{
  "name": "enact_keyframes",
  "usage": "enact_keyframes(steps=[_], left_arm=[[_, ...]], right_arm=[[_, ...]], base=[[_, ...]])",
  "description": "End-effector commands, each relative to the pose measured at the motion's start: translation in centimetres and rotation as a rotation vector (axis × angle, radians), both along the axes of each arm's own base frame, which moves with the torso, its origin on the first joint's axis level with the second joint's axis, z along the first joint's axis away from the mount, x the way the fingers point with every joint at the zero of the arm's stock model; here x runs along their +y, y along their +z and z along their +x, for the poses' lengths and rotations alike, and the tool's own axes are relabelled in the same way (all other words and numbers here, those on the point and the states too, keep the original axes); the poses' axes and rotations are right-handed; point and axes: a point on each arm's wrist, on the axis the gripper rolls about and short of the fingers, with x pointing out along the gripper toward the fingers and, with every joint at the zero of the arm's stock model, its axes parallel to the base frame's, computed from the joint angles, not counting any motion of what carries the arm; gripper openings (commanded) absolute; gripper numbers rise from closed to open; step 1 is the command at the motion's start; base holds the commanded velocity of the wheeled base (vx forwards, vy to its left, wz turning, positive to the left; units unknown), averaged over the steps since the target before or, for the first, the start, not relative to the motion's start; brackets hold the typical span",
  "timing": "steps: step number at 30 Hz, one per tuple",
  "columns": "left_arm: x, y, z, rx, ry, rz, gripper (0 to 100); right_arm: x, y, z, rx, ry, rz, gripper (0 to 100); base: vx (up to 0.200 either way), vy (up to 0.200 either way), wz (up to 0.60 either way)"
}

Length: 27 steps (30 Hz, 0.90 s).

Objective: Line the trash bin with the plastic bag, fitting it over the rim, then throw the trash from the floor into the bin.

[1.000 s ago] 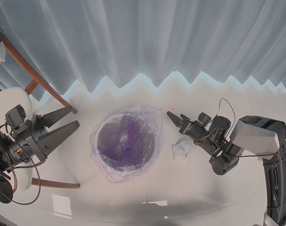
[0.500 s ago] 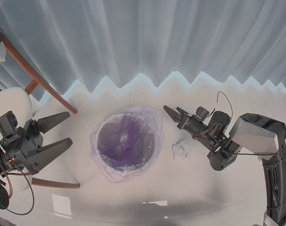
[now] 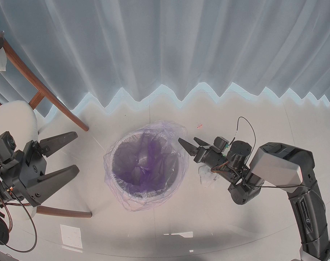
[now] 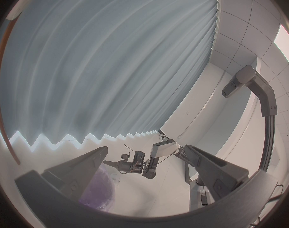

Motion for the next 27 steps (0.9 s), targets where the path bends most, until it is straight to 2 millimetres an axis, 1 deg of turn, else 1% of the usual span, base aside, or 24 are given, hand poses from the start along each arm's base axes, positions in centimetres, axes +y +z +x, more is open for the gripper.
enact_keyframes(steps=[1,3,9,10,13,25,27], left_arm=[[0.0,-0.2,0.0,0.011,-0.001,0.002,100],[0.0,-0.3,0.0,0.015,-0.001,0.003,100],[0.0,-0.3,-0.1,0.012,-0.003,0.002,100],[0.0,-0.3,-0.1,0.015,-0.004,0.003,100],[-0.1,-0.4,-0.2,0.017,-0.005,0.004,100],[-0.1,-0.5,-0.2,0.021,-0.006,0.005,100],[-0.1,-0.5,-0.2,0.023,-0.006,0.005,100]], right_arm=[[1.0,-2.0,0.4,0.016,0.017,-0.001,100],[1.4,-1.6,0.5,0.006,0.025,0.005,100],[2.0,-1.6,0.4,0.017,0.04,0.034,100],[2.1,-1.6,0.3,0.018,0.04,0.037,0],[2.1,-1.9,0.4,0.024,0.028,0.039,0],[1.6,-1.7,0.4,0.019,0.0,0.07,0],[1.3,-2.2,0.5,0.029,-0.013,0.066,0]], base=[[0.0,0.0,0.0],[0.0,0.0,0.0],[0.0,0.0,0.0],[0.0,0.0,0.0],[0.0,0.0,0.0],[0.0,0.0,0.0],[0.0,0.0,0.0]])
